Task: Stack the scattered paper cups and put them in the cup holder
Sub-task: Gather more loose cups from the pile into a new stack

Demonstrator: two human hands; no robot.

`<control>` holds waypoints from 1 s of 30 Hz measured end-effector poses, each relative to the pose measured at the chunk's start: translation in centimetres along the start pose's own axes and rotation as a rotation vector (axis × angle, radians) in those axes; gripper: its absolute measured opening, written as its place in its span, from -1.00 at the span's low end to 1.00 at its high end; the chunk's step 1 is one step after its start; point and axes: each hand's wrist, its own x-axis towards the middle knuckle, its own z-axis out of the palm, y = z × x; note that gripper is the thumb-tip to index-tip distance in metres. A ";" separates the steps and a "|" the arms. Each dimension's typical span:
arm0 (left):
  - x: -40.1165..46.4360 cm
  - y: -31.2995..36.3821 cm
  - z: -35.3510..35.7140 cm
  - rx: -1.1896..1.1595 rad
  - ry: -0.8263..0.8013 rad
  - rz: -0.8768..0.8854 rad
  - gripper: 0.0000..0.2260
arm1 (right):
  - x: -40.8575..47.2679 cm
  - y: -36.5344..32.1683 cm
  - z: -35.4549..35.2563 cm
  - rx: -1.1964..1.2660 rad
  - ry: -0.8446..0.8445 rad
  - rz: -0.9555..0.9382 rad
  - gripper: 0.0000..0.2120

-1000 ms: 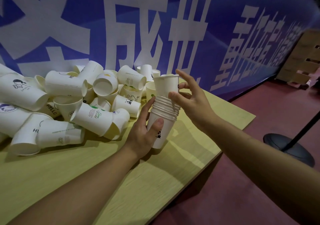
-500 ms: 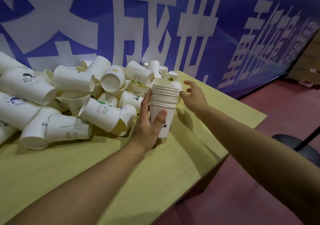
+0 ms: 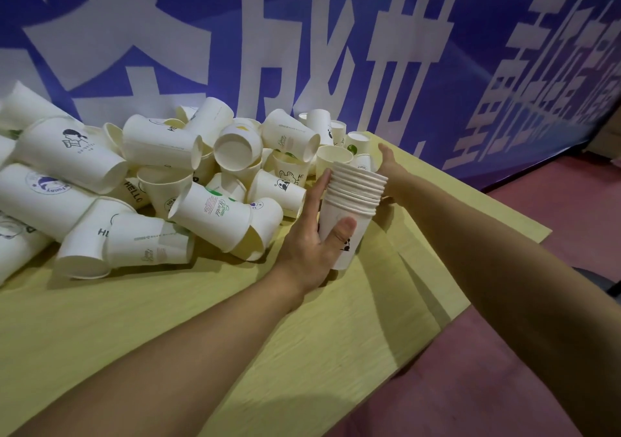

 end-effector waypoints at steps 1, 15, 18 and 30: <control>0.0 0.0 0.0 -0.002 -0.004 0.007 -0.44 | -0.5 0.0 -0.5 -0.058 -0.037 -0.001 -0.10; -0.7 -0.1 0.2 0.117 -0.061 0.074 -0.34 | -9.5 2.7 -3.4 0.490 0.190 -0.411 -0.21; -0.8 0.0 0.2 0.113 -0.065 0.073 -0.33 | -12.0 2.7 -2.8 0.633 0.129 -0.491 -0.19; -0.4 -0.7 0.1 -0.016 0.078 0.041 -0.44 | -13.7 3.9 1.0 0.560 0.080 -0.495 -0.75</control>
